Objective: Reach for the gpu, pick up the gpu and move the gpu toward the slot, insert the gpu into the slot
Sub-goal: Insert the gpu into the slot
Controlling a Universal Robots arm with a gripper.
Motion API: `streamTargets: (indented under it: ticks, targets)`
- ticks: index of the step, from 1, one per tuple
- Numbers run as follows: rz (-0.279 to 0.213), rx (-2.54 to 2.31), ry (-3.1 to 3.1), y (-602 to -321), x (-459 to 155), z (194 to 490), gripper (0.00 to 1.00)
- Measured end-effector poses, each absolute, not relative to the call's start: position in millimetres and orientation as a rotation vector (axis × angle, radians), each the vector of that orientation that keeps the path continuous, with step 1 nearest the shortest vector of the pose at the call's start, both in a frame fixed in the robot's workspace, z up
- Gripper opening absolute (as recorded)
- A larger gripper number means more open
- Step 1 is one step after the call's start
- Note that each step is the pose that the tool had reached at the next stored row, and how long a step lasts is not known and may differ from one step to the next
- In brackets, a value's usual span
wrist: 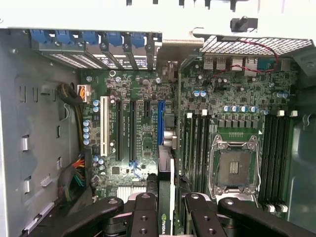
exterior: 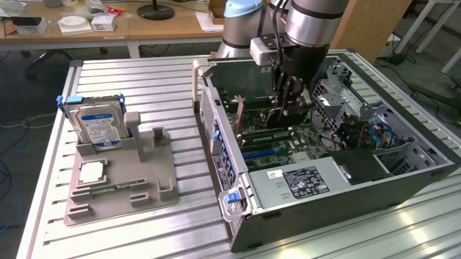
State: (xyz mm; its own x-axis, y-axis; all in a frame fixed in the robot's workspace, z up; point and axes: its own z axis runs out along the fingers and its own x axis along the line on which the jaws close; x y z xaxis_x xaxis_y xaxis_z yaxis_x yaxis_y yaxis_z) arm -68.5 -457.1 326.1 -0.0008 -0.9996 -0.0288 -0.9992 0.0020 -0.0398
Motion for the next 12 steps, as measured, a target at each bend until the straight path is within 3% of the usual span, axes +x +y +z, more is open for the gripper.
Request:
streamTargets:
  ticks: [12]
  targets:
    - [-0.021, -2.182, 2.184, -457.2, -70.2, 318.6, 0.26]
